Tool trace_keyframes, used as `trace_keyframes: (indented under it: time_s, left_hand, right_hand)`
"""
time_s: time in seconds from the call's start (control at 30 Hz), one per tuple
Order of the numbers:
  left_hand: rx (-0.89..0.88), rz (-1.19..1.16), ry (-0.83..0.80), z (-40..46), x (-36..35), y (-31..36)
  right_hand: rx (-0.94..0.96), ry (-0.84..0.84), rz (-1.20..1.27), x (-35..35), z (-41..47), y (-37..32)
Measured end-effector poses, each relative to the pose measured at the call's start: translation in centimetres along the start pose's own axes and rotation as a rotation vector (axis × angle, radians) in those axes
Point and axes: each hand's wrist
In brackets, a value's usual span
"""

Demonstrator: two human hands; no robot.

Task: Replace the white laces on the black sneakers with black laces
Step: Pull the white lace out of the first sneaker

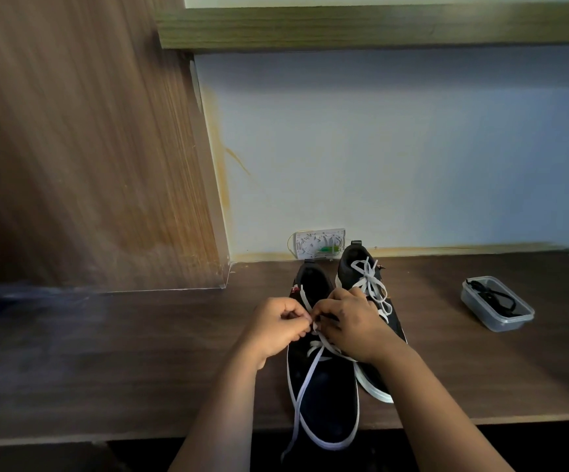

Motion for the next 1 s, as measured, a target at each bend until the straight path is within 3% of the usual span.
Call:
trace_keyframes:
  time_s: [0.13,0.4,0.57,0.63,0.7,0.8,0.9,1.0]
  left_hand:
    - [-0.075,0.138,-0.013,0.1,0.0,-0.6]
    - [-0.132,0.225,0.025,0.5,-0.7,-1.0]
    - [-0.154,0.243,0.052,0.5,-1.1,-0.9]
    - [-0.145,0.251,0.070,0.5,-1.0,-1.2]
    - [-0.134,0.212,0.079,0.5,-0.7,-1.5]
    - [-0.153,0.184,0.085,0.3,-0.6,-1.2]
    - [-0.270,0.283,0.089,0.3,-0.9,-0.5]
    - [-0.346,0.341,0.120,0.2,-1.2,-0.1]
  right_hand:
    - [-0.034,0.053,0.140,-0.3,0.1,-0.2]
    - [-0.149,-0.045,0.314,1.6,-0.4,0.2]
    - [-0.163,-0.155,0.106,1.8,-0.8,0.0]
    - [-0.259,-0.088,0.197,2.5,-0.5,0.6]
    - [-0.478,0.092,0.263,3.8,-0.2,2.0]
    - [-0.691,0.270,0.066,5.5,-0.4,4.5]
    - [-0.640,0.241,-0.015,5.2,-0.7,4.2]
    - [-0.449,0.398,-0.023,3.9,-0.6,1.7]
Point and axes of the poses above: each hand's wrist, its own z-axis towards the middle knuckle, its own x-axis out of the back of the hand, y = z × x, and after that the axes turned 14 degrees about -x, right-handed
